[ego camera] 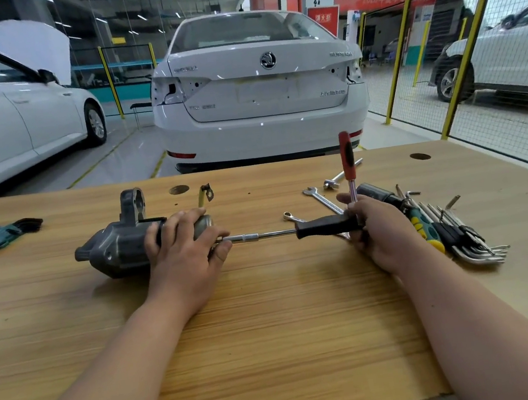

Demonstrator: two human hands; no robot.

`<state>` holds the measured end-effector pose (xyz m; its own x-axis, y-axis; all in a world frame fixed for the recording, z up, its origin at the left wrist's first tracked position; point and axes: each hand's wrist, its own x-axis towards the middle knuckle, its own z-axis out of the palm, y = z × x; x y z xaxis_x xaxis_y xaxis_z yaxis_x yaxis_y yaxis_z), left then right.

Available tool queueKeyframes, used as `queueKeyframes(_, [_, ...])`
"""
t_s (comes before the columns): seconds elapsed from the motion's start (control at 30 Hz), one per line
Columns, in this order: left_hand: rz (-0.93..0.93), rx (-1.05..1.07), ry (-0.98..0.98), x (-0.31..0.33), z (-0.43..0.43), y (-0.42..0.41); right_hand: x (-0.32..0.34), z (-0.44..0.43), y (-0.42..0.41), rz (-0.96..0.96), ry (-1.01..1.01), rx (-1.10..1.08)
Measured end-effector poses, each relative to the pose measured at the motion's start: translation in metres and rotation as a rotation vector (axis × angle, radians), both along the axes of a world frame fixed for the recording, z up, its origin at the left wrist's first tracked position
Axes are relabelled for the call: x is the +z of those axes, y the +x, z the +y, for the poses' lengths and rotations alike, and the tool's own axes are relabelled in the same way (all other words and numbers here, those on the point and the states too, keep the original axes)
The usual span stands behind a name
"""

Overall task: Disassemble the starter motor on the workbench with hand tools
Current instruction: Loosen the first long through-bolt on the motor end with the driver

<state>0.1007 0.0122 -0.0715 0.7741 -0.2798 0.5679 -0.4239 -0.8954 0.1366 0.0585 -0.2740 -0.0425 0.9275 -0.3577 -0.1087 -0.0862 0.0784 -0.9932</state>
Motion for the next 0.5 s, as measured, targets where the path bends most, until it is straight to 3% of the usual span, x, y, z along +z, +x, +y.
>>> queueKeyframes(0.2, [-0.013, -0.013, -0.008, -0.0002, 0.0005, -0.0012, 0.0009, 0.0003, -0.0023, -0.038, 0.175, 0.032])
queueKeyframes(0.5, [-0.026, -0.021, -0.023, 0.0007, 0.0001, -0.0015, 0.0069, 0.0016, -0.0036, 0.07, 0.211, -0.033])
